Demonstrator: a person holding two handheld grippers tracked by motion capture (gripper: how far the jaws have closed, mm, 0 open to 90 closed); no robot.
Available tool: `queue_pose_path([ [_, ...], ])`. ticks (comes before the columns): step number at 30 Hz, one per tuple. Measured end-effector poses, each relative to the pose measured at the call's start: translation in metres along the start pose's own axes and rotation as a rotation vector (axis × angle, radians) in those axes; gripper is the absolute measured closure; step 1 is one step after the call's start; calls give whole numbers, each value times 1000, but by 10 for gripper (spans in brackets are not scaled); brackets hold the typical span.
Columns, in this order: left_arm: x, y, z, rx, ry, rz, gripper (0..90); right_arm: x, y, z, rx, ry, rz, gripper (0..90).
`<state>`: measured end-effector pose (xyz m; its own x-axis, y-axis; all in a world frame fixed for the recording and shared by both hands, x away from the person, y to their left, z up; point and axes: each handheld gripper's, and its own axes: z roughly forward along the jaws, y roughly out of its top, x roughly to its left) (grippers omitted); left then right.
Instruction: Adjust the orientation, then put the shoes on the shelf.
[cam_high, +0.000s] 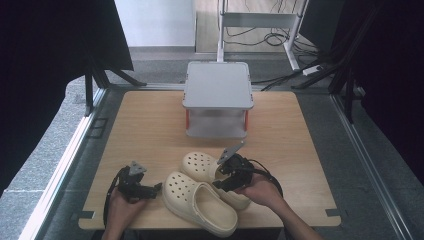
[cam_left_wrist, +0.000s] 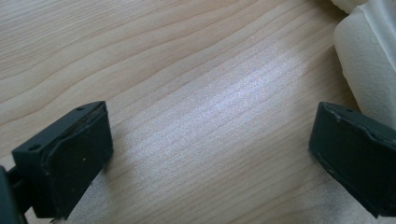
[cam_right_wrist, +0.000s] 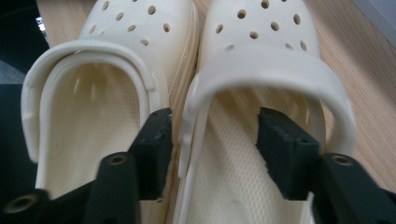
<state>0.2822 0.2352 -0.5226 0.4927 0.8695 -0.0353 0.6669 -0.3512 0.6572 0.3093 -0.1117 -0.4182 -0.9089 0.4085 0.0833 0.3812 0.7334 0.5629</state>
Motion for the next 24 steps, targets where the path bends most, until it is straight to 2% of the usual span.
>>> queue_pose_path([
  [3,0,0,0,-2,1,-1,0,0,-4,-2,0,23,-7,328],
  [4,0,0,0,-2,1,-1,0,0,-4,-2,0,23,-7,328],
  [6,0,0,0,0,1,0,0,3,-8,-1,9,42,-5,201],
  [9,0,0,0,-2,1,1,0,9,-11,4,26,38,-6,124],
  [13,0,0,0,-1,1,0,0,18,-11,14,46,39,-38,129],
  [18,0,0,0,-1,1,0,0,23,-9,30,77,47,-61,131],
  [24,0,0,0,-1,1,0,0,22,-7,44,85,42,-53,173],
])
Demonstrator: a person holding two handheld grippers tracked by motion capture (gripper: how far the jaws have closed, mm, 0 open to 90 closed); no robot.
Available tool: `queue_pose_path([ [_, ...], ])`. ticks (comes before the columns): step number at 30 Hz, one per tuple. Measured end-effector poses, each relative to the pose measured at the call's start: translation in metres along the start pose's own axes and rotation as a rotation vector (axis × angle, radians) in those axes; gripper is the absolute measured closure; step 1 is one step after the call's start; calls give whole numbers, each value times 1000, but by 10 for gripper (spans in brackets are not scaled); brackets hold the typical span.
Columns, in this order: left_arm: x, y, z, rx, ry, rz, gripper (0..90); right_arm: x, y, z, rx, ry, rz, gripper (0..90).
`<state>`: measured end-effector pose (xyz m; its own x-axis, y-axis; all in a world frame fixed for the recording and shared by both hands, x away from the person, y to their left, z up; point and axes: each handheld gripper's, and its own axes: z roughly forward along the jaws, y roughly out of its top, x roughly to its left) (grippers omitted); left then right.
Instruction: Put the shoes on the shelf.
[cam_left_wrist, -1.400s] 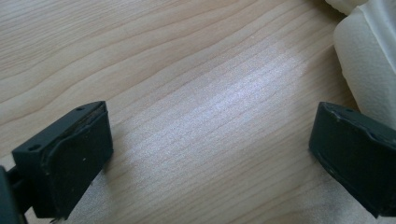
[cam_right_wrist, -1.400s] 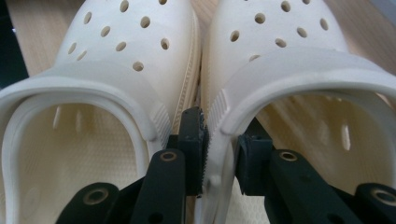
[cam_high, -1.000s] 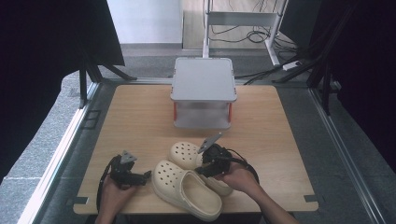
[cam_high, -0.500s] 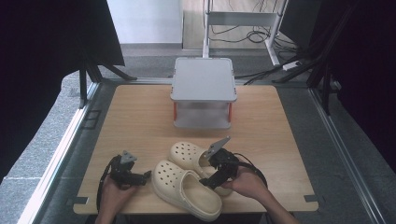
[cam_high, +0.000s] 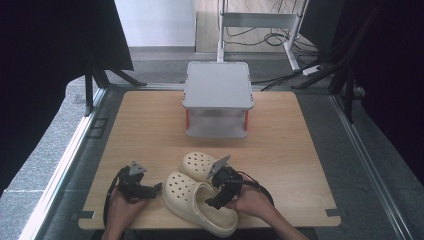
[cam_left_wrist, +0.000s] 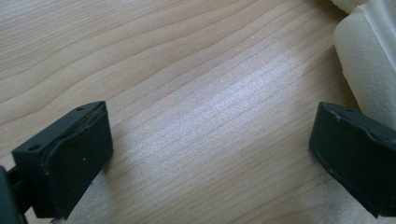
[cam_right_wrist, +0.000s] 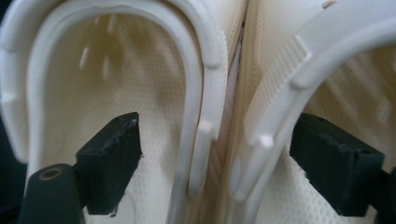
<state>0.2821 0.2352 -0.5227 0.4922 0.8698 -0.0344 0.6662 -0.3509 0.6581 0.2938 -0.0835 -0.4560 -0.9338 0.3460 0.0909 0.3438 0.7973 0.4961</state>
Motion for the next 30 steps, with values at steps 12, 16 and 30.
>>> queue_pose_path([
  [12,0,0,0,0,0,0,0,6,9,8,-7,-29,-10,375],
  [16,0,0,0,0,0,0,0,5,9,8,-3,-58,5,502],
  [30,0,0,0,0,0,0,0,4,10,5,-5,-93,64,637],
])
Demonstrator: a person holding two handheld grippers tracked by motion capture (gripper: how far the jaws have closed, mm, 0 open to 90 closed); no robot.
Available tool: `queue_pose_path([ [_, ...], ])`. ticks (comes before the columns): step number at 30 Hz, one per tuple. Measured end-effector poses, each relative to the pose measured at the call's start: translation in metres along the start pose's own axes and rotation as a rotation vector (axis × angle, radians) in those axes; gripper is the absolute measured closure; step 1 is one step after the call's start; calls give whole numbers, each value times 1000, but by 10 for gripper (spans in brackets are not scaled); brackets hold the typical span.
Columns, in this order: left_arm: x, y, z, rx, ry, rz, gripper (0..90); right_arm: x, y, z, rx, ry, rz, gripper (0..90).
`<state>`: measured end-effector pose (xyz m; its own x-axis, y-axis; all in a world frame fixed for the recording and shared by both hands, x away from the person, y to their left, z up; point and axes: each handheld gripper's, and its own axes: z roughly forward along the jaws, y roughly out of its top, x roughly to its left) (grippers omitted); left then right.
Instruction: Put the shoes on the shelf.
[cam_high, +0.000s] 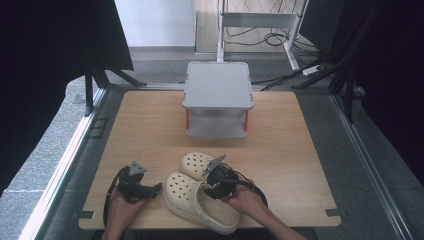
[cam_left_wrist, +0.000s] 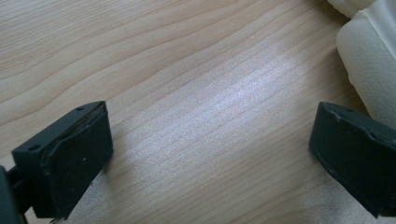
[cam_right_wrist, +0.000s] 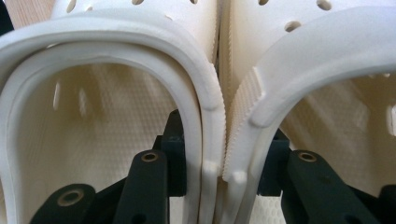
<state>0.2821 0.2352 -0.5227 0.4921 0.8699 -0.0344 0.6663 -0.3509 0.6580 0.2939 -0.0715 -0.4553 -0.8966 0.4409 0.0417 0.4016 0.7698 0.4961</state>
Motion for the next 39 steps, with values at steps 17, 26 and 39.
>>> queue_pose_path([
  [17,0,0,0,1,-1,0,0,-5,2,-32,-7,27,33,640],
  [26,0,0,0,1,-1,0,0,-11,1,-47,-17,13,42,640],
  [39,0,0,0,1,0,1,0,-24,9,-78,-25,-1,74,640],
])
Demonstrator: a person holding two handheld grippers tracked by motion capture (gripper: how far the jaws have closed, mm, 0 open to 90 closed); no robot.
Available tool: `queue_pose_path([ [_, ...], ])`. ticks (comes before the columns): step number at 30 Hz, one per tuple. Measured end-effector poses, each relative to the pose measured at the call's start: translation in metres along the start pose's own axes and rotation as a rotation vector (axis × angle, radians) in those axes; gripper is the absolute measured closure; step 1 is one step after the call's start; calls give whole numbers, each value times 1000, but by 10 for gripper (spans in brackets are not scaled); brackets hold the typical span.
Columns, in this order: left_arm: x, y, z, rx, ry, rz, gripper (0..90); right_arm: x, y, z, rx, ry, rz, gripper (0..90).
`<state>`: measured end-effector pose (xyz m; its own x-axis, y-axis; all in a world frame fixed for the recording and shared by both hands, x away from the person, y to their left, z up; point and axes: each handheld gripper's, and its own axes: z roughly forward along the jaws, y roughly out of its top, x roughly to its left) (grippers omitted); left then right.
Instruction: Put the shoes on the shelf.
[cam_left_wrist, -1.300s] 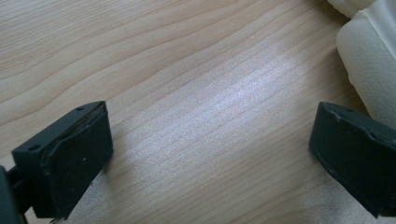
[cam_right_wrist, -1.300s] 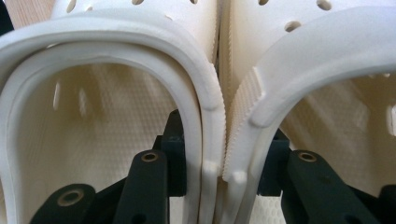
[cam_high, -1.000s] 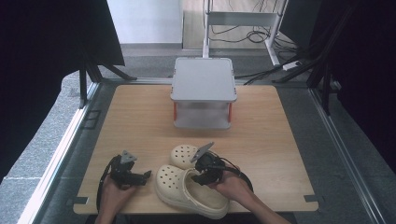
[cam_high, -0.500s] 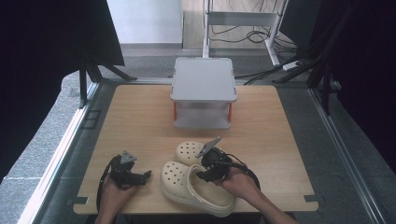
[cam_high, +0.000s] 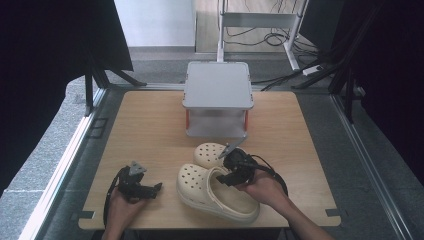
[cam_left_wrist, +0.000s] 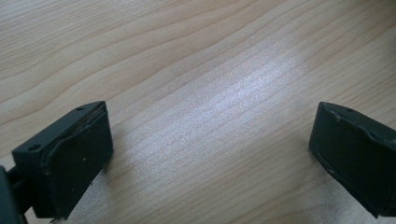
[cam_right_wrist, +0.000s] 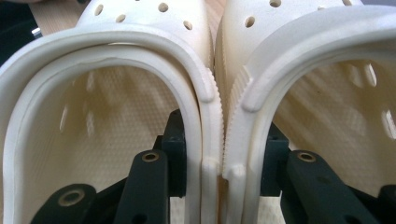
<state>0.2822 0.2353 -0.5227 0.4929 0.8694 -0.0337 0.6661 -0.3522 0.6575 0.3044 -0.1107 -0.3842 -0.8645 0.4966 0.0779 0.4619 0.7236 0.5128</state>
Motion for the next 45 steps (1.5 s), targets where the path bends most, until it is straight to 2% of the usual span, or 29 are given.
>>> queue_pose_path([
  [4,0,0,0,-2,0,-2,0,-5,8,-14,-11,-19,5,640],
  [11,0,0,0,-1,0,1,0,-15,20,-32,-23,-20,35,640],
  [20,0,0,0,-1,0,0,0,-27,36,-54,-51,-45,57,640],
  [31,0,0,0,-2,-1,-1,0,-43,60,-82,-73,-98,103,640],
  [38,0,0,0,-1,-2,-2,0,-55,81,-93,-84,-160,126,640],
  [45,0,0,0,-1,-2,0,0,-66,104,-97,-74,-190,157,641],
])
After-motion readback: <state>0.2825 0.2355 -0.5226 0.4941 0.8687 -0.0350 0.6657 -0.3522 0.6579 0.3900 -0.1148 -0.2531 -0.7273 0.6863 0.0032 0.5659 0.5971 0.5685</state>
